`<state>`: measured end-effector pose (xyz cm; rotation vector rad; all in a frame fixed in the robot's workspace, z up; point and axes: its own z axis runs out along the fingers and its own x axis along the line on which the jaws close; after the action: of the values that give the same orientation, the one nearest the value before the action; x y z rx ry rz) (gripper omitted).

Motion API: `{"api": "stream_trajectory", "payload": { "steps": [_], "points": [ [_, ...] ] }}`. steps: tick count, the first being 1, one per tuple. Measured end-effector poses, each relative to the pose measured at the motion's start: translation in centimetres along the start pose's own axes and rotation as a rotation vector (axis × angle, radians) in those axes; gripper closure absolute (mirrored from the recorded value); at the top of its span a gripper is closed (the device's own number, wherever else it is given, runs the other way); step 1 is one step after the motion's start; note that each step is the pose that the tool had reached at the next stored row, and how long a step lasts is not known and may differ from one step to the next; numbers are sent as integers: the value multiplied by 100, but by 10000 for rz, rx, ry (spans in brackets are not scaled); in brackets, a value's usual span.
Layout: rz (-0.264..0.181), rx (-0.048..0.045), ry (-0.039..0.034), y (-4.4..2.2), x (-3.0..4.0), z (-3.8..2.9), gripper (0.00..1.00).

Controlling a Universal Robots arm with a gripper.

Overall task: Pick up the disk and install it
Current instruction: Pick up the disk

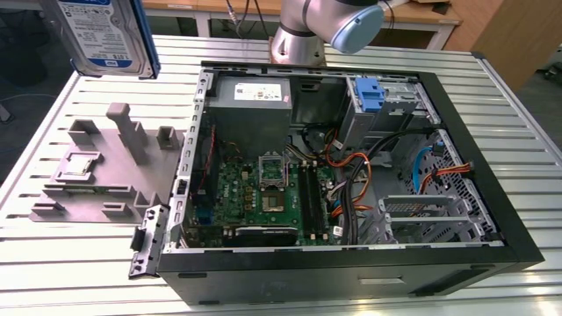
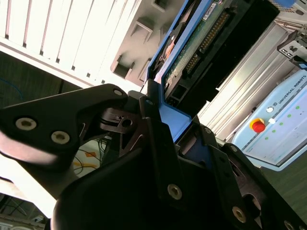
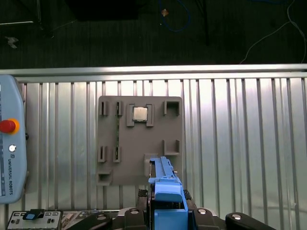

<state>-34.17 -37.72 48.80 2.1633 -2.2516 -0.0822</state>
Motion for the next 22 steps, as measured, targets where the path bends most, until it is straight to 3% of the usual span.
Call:
{"api": "stream_trajectory", "payload": {
  "steps": [11, 17, 22],
  "points": [
    [-1, 0, 0, -31, -1, -2, 64],
    [0, 0, 1, -131, -5, -5, 64],
    [0, -1, 1, -146, 26, -5, 64]
  ]
}}
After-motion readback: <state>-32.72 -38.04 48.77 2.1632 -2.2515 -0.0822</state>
